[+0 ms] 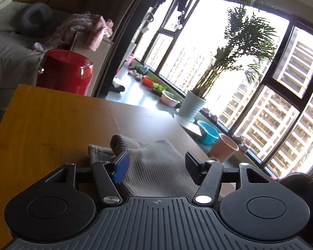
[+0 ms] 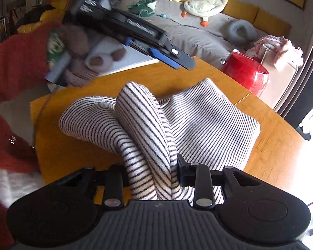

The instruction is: Fold clothes

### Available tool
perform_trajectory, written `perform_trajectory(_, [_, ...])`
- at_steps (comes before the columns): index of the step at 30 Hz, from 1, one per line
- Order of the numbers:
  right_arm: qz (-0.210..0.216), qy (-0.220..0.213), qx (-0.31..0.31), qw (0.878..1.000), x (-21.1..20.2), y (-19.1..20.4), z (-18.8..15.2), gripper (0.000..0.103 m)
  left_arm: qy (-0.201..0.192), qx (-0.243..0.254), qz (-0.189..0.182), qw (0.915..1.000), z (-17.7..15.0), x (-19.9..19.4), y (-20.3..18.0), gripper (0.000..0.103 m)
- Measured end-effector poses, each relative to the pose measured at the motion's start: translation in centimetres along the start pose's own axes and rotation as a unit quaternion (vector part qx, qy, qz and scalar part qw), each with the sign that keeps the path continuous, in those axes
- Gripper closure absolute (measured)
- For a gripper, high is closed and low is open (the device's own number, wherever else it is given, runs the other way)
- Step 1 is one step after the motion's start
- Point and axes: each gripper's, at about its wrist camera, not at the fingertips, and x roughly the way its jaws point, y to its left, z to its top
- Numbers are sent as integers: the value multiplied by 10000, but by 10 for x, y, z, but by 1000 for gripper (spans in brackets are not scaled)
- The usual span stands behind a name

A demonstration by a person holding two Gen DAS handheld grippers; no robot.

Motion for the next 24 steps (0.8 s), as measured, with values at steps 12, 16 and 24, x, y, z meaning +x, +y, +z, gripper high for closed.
perform_trajectory(12, [818, -367, 1051, 9904, 7, -119, 69, 73, 1127, 136, 46, 9935, -25, 68, 29, 38])
perform_trajectory(16, [1160, 103, 1885, 9752, 81, -183, 65, 66, 979, -144, -21, 9951, -23, 50, 42, 38])
perform_trajectory(24, [1341, 196, 2187, 9663, 124, -194, 45, 60, 133, -2, -115, 9998, -9, -25, 40, 8])
